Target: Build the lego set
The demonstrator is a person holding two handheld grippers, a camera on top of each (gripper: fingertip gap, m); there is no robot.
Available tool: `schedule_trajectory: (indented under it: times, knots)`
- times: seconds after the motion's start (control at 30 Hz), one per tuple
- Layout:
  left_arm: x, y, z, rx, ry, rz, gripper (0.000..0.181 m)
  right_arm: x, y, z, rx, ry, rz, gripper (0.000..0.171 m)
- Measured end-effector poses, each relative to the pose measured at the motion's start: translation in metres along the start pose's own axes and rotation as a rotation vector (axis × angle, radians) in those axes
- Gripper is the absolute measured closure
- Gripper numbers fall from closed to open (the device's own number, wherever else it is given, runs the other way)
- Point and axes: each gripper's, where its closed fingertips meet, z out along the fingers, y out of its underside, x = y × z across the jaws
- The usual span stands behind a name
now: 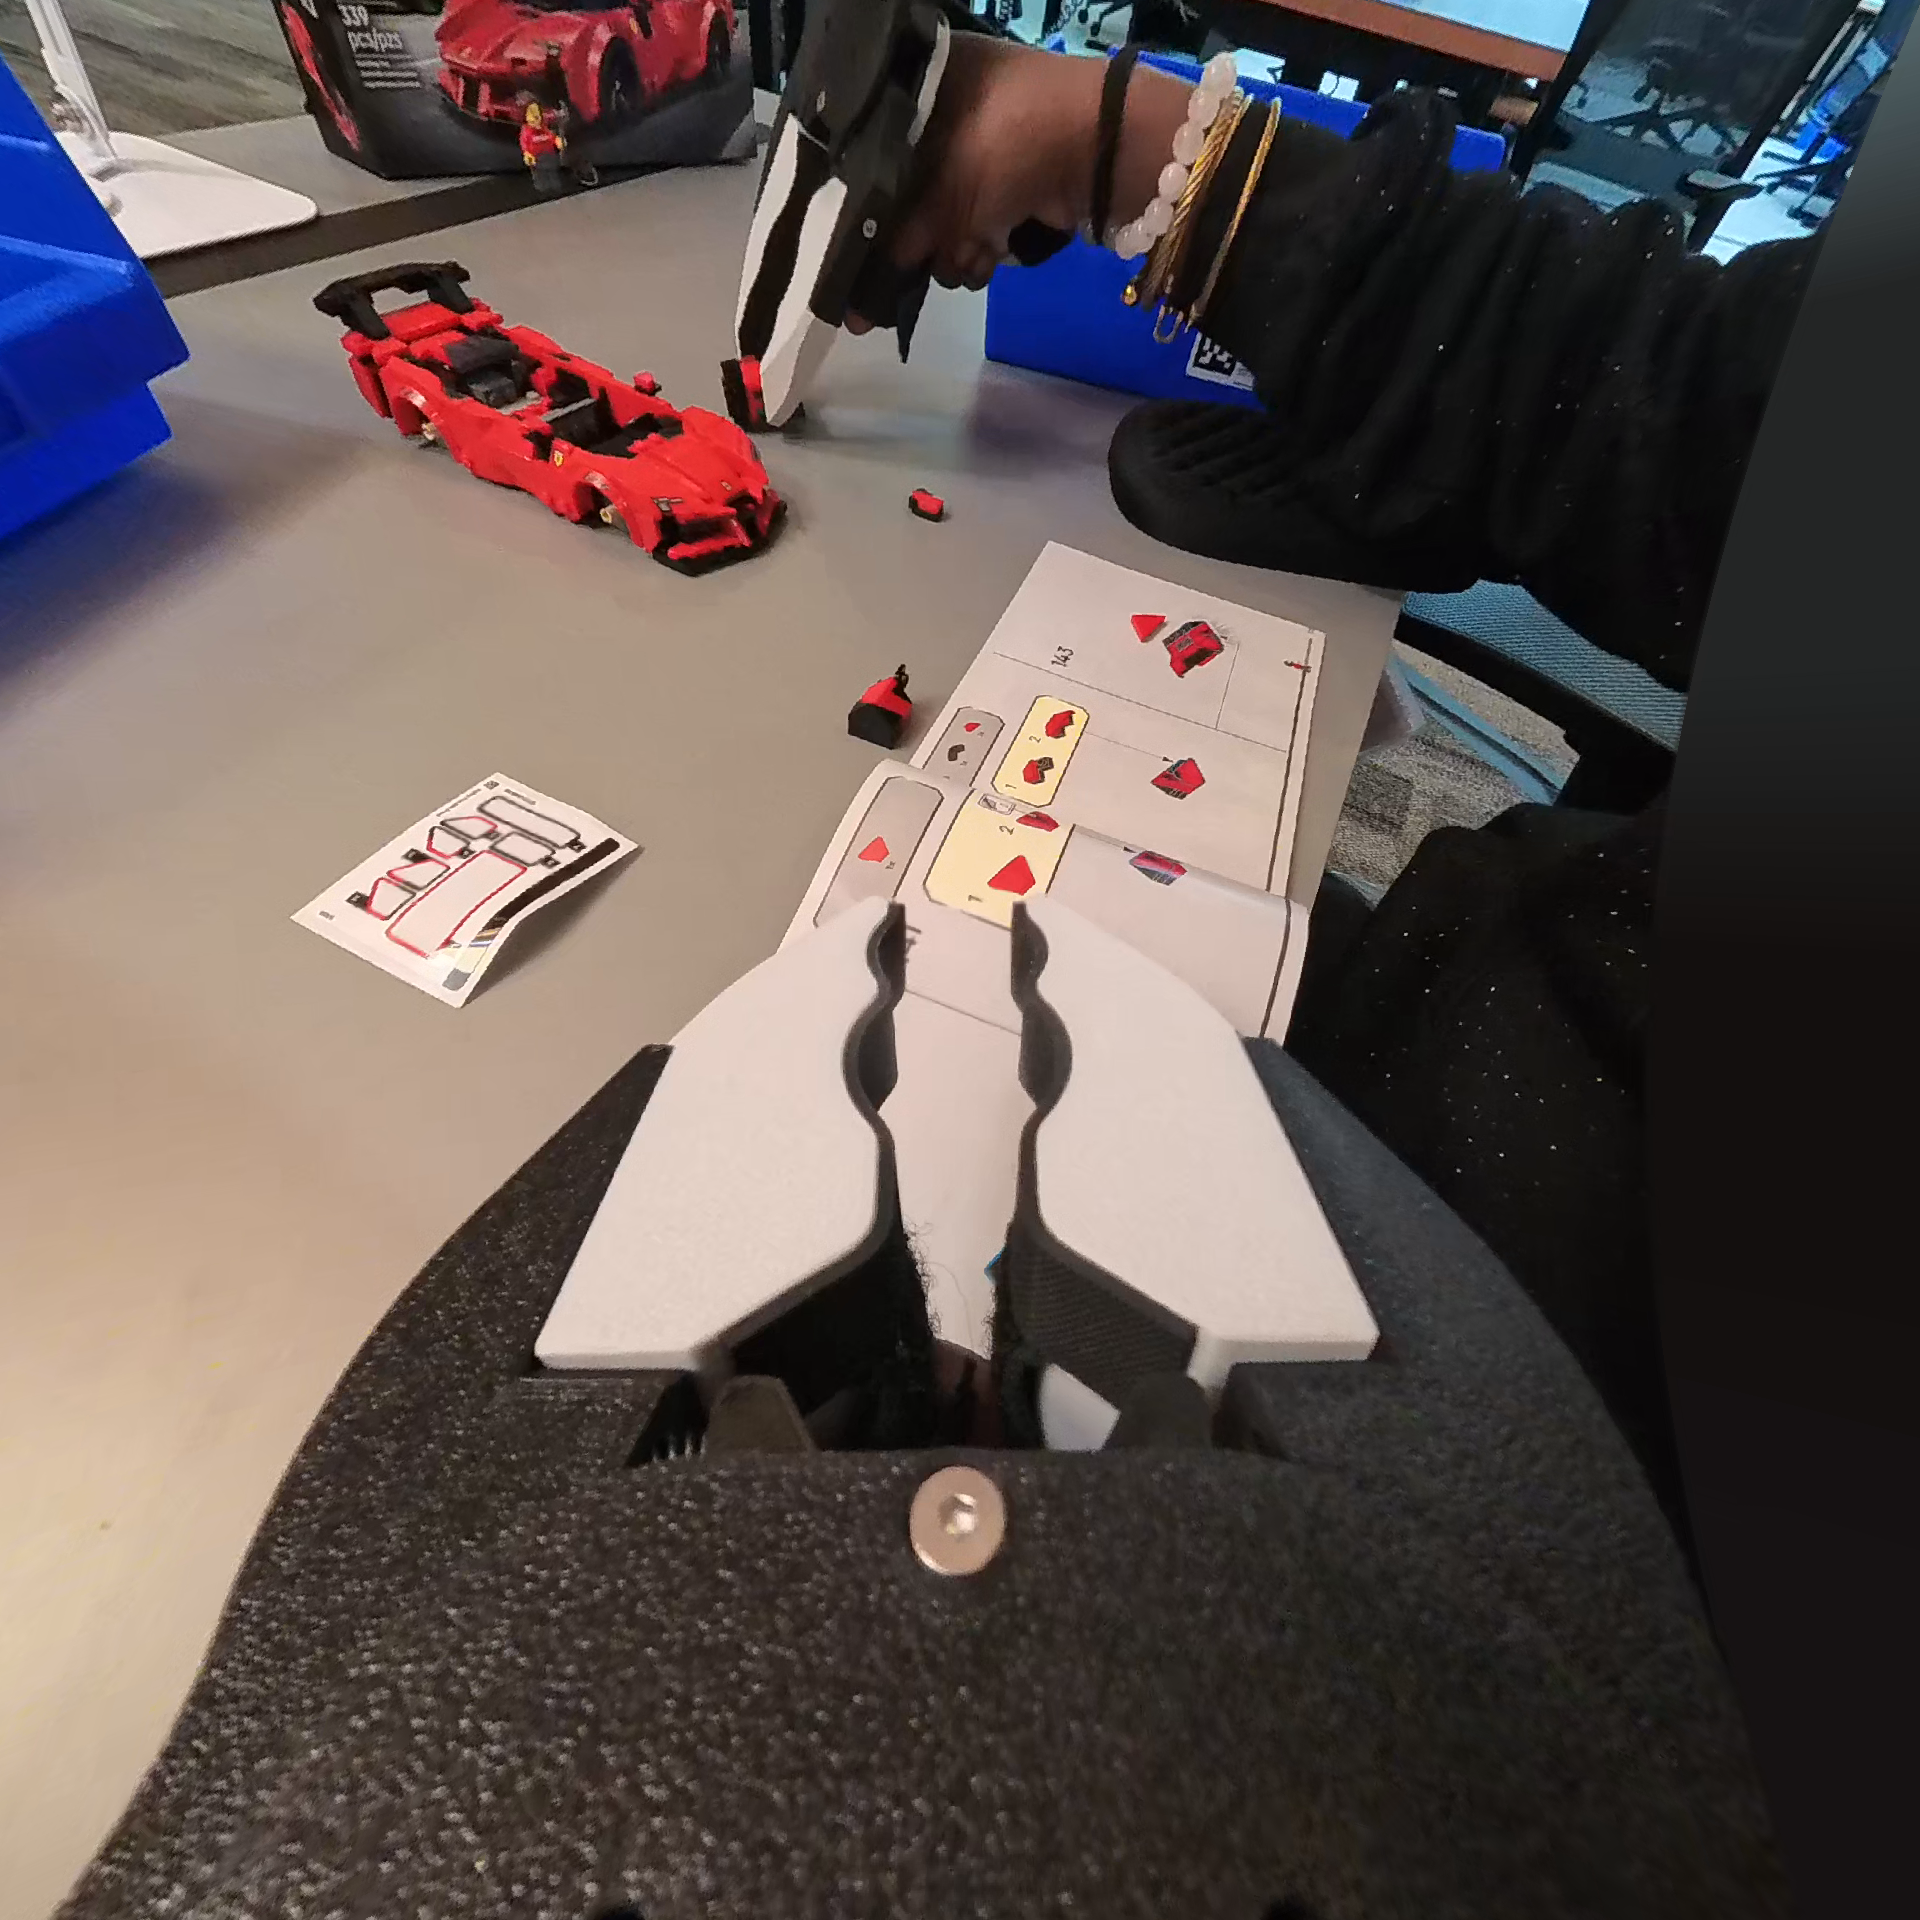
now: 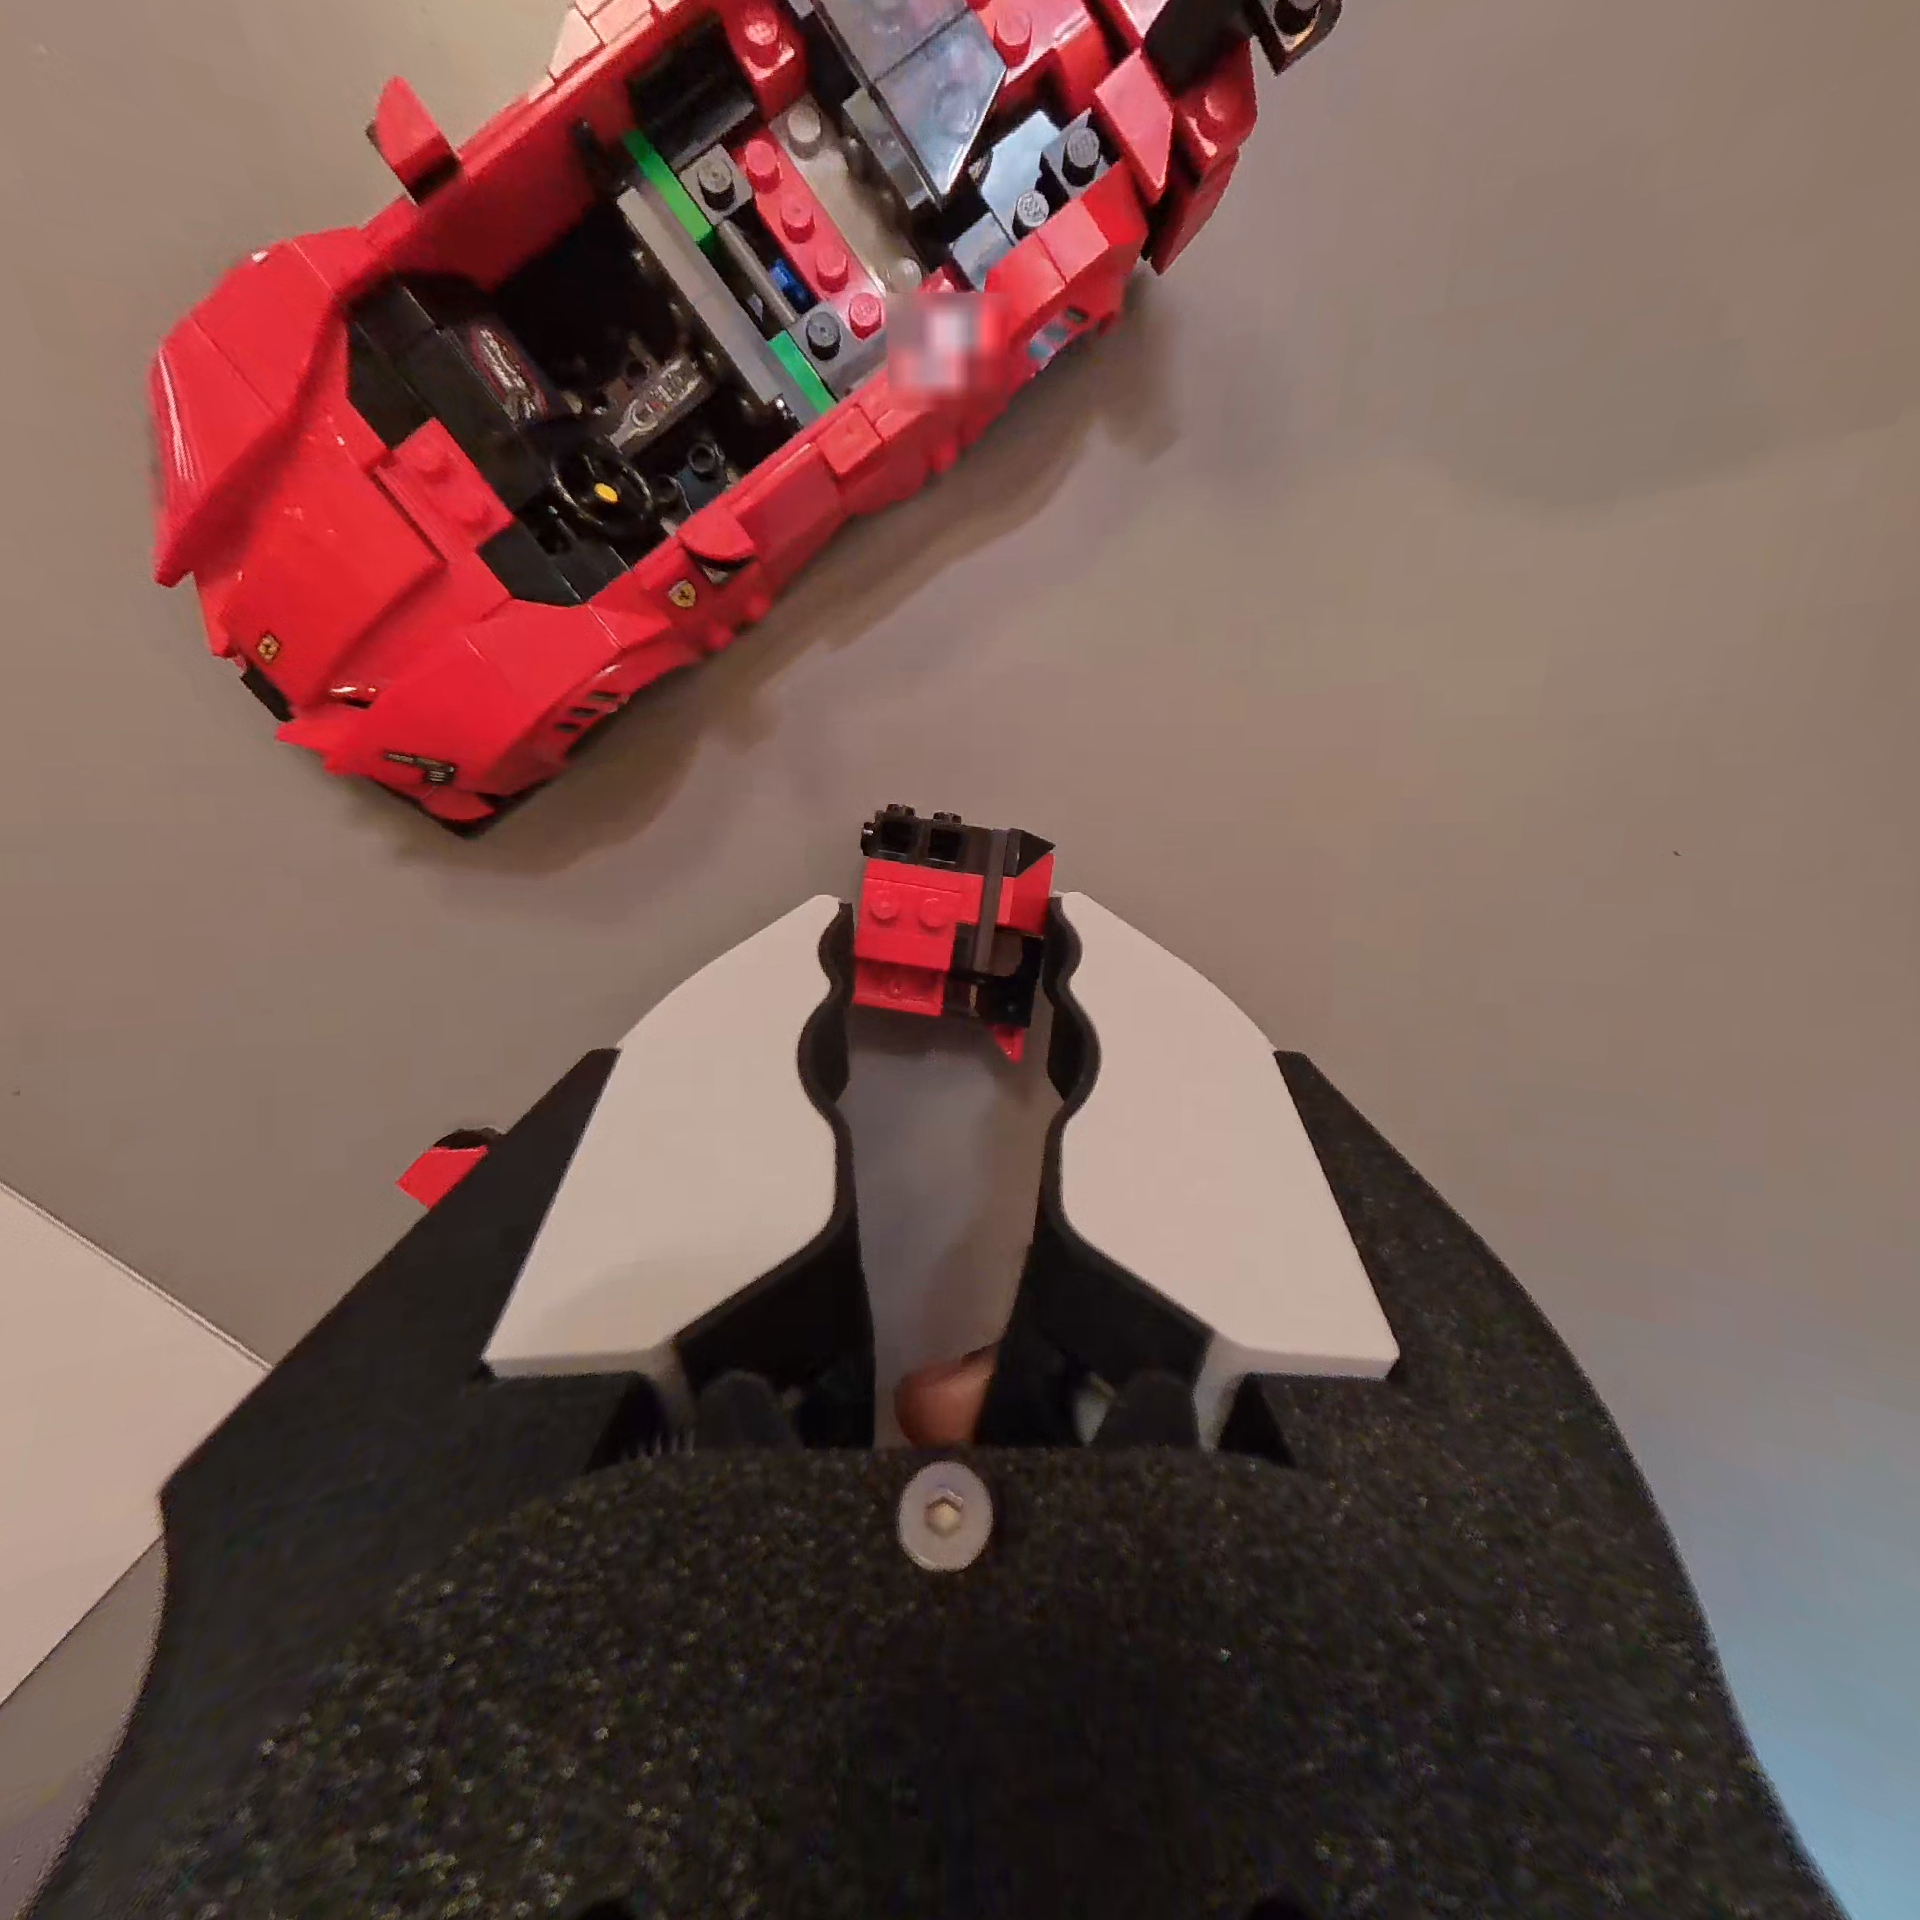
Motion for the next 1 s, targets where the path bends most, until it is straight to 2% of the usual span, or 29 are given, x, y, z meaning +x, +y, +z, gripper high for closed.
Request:
schedule_trajectory:
  times: [0.5,0.7,0.87,1.0]
  knots:
    - [0.002,0.003,0.007,-0.015,0.017,-0.004,0.162,0.0,0.003,0.002,-0.018,-0.012,-0.005,0.135]
    - [-0.002,0.005,0.006,-0.013,0.006,-0.015,0.162,-0.006,0.0,-0.013,0.014,-0.003,0.007,0.131]
    - [-0.003,0.009,0.009,-0.02,0.015,-0.019,0.162,-0.051,0.002,-0.039,0.117,-0.113,0.043,0.135]
    - [-0.003,0.012,0.013,-0.023,0.025,-0.02,0.162,-0.089,0.024,-0.043,0.138,-0.164,0.026,0.138]
